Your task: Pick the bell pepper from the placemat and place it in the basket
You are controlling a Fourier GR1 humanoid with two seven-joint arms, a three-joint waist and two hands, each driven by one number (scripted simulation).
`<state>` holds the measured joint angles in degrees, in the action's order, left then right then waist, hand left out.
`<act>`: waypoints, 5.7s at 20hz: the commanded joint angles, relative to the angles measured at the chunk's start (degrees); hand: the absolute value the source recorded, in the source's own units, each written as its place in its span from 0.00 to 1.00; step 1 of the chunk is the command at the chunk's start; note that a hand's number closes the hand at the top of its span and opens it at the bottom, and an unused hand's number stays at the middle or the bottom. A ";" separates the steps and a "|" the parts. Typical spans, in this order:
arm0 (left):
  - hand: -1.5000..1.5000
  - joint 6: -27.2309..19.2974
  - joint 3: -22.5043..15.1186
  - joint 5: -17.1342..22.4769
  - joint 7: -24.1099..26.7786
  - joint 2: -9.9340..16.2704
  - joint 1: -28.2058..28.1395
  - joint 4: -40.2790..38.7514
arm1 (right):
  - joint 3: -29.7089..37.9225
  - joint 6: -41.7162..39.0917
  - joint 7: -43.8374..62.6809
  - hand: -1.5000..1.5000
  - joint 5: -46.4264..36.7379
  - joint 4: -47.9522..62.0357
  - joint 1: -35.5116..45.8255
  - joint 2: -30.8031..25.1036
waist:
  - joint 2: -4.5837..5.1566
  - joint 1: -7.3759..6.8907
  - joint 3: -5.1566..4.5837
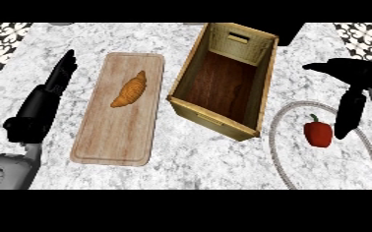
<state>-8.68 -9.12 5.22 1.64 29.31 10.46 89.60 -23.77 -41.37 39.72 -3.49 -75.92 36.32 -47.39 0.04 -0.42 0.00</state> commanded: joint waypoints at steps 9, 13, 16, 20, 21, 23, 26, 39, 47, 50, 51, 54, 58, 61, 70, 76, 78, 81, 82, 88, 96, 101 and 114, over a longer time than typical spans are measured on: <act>0.50 5.04 5.08 -2.20 2.30 -2.69 0.99 -3.62 | 3.23 -1.75 -8.91 0.00 -15.14 7.46 -4.25 4.83 | 0.02 0.13 -0.01; 0.50 4.63 4.77 -3.68 -3.33 -3.67 -0.58 2.95 | 3.70 2.51 -10.40 0.00 -19.76 7.50 -7.56 8.67 | -0.04 -0.03 0.01; 0.50 6.11 5.97 -4.96 -0.05 -5.02 -1.34 -0.30 | 6.92 0.08 -13.25 0.00 -21.04 4.75 -10.05 6.13 | -0.07 0.33 -0.01; 0.50 4.33 4.76 -7.73 -3.89 -7.56 -0.12 3.24 | 6.30 4.95 -21.12 0.00 -27.19 8.33 -12.11 7.18 | -0.04 0.23 0.02; 0.50 5.81 5.98 -7.16 -1.56 -7.80 0.80 -0.78 | 6.61 5.66 -14.76 0.00 -27.52 5.44 -13.19 10.74 | -0.05 0.44 -0.01; 0.50 8.58 7.49 -5.75 -3.97 -7.05 1.43 0.96 | 8.30 4.57 -18.68 0.00 -28.96 7.19 -12.11 10.18 | -0.05 0.29 0.00; 0.50 6.63 6.46 -9.23 -0.82 -9.19 -0.16 0.13 | 8.94 6.93 -22.21 0.00 -31.09 8.29 -16.00 9.62 | -0.06 0.42 0.00; 0.50 10.56 10.67 -11.27 -1.40 -12.02 0.55 0.50 | 15.03 6.24 -24.88 0.00 -38.95 10.85 -17.08 14.79 | -0.03 0.29 0.00; 0.50 11.81 13.00 -12.93 1.10 -13.15 1.25 -2.70 | 16.53 5.68 -26.86 0.00 -43.40 15.76 -14.94 17.79 | 0.00 0.28 0.00; 0.50 14.16 13.99 -10.68 -2.27 -12.10 -0.38 3.11 | 16.71 9.20 -28.31 1.00 -44.30 16.03 -18.65 18.82 | -0.05 0.22 0.01; 0.50 13.76 13.38 -11.93 -3.99 -12.45 2.06 1.67 | 18.76 6.86 -28.03 1.00 -42.75 15.11 -18.67 18.01 | -0.06 0.40 0.00; 0.50 14.06 14.27 -12.04 -1.75 -12.29 1.89 -0.71 | 17.75 12.42 -35.45 1.00 -45.91 23.39 -16.85 16.93 | 0.07 0.10 0.03; 0.50 13.80 13.89 -12.66 -5.73 -12.79 1.77 2.99 | 16.06 12.06 -34.19 1.00 -47.78 17.74 -18.05 18.12 | -0.10 0.39 0.00; 0.50 14.43 14.69 -12.04 -4.66 -12.85 4.41 -0.03 | 15.94 16.14 -37.63 1.00 -49.94 23.42 -15.02 18.87 | 0.02 0.23 0.01; 0.50 14.48 14.77 -12.96 -2.90 -13.07 1.95 0.45 | 27.79 23.20 -32.49 1.00 -47.84 13.65 -18.05 10.05 | -0.23 1.16 -0.04; 0.50 14.02 15.38 -13.66 -1.80 -12.79 0.42 1.06 | 34.94 27.56 -30.28 1.00 -44.54 1.06 -21.49 7.91 | -0.54 1.81 -0.07; 0.50 14.42 15.00 -13.60 -3.13 -12.67 -1.05 3.07 | 38.39 31.18 -29.27 1.00 -41.95 -0.98 -19.20 10.37 | -0.73 1.44 -0.02; 0.50 12.72 14.79 -14.79 -1.08 -13.96 0.22 -0.23 | 42.64 32.50 -29.50 1.00 -35.28 -5.83 -13.63 13.69 | -0.61 2.16 -0.07; 0.50 13.84 14.73 -13.80 -2.82 -13.62 -0.62 1.55 | 45.13 30.86 -29.50 1.00 -31.19 -7.24 -11.55 14.05 | -1.06 1.87 -0.04; 0.50 14.63 15.48 -13.00 -2.52 -13.16 -0.22 1.55 | 48.73 23.71 -22.02 1.00 -20.03 -19.09 -2.94 14.22 | -0.76 1.21 -0.10; 0.50 15.43 15.29 -12.99 -0.47 -13.64 0.08 -0.27 | 42.66 16.03 -1.46 1.00 -11.61 -21.83 16.55 13.87 | -0.26 -0.28 -0.15; 0.50 15.86 15.50 -13.03 -1.68 -13.40 3.19 -1.81 | 37.33 13.87 8.64 1.00 -9.50 -15.44 30.32 14.00 | -0.16 -0.38 -0.15; 0.50 14.62 14.64 -14.69 -3.52 -14.94 2.59 0.09 | 27.13 16.65 15.30 1.00 -13.93 1.15 40.96 25.21 | -0.05 -0.33 -0.06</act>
<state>6.24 5.27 -9.43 0.07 14.50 12.44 88.82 5.82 -23.18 52.41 -16.65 -78.98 75.66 -24.00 -0.02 -0.83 -0.11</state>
